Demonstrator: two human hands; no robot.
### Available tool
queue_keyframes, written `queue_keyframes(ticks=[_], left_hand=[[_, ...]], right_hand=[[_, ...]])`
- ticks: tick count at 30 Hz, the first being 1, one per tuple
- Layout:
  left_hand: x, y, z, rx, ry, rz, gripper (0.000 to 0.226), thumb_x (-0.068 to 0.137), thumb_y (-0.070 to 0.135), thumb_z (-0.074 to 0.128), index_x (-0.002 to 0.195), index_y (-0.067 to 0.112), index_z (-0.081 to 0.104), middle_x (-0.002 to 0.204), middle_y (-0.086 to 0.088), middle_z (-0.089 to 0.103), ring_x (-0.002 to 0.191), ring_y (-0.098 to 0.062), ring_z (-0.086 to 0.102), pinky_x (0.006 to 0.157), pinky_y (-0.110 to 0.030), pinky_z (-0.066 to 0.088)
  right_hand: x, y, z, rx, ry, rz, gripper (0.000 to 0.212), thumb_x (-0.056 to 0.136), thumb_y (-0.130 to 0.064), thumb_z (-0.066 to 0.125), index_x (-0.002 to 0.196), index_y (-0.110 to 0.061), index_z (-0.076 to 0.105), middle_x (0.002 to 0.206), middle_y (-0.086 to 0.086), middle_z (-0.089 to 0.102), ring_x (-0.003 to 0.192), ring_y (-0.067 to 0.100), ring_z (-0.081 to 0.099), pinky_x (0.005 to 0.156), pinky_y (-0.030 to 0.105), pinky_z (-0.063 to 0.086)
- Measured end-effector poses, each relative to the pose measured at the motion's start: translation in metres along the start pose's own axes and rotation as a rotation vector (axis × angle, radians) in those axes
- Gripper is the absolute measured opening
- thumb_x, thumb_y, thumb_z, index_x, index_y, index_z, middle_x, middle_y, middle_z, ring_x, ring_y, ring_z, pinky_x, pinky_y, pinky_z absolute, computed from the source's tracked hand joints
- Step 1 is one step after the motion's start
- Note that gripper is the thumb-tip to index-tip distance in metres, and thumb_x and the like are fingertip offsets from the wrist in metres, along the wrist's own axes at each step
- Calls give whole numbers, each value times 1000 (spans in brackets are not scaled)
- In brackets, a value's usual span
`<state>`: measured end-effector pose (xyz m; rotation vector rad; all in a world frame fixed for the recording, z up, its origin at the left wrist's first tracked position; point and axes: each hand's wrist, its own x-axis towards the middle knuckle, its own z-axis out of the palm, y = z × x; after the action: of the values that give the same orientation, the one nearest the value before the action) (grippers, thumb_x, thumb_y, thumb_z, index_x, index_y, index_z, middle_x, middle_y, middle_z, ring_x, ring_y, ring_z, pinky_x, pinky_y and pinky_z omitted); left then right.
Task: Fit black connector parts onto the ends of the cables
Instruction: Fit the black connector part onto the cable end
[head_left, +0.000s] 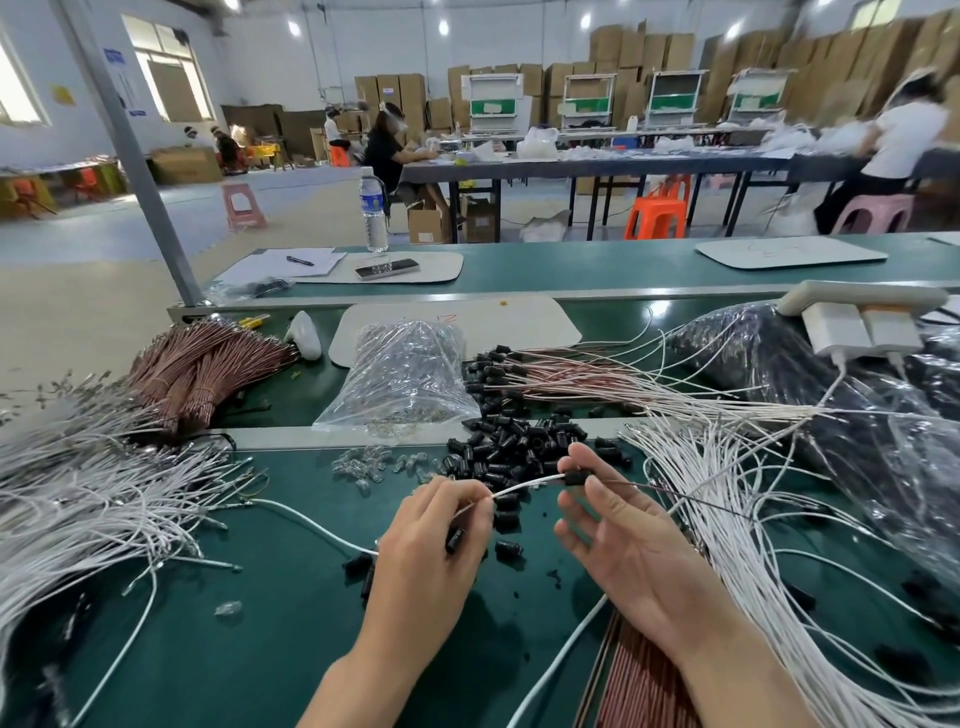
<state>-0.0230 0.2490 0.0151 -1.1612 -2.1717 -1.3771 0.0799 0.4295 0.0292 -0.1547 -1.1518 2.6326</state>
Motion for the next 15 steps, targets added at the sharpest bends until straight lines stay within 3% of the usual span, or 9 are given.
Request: queue_keyframes(ticks=[11,15], left_hand=[[2,-2,-4,157,-48,108,16,106,35,45,103,27,58,92,21,56,85,-4,51,81,-26,42],[4,-6,-4,256,-48,174,14,107,31,46,104,25,58,92,19,55,83,1,46,83,-21,38]], right_hand=[[-1,0,5,-55,42,-17,37,92,-14,62,127,-21,71,118,-2,72,93,11,69,83,29,59],[0,-1,7,-54,100,-30,29,86,-16,67,112,-20,78,113,2,73,88,13,70,79,28,60]])
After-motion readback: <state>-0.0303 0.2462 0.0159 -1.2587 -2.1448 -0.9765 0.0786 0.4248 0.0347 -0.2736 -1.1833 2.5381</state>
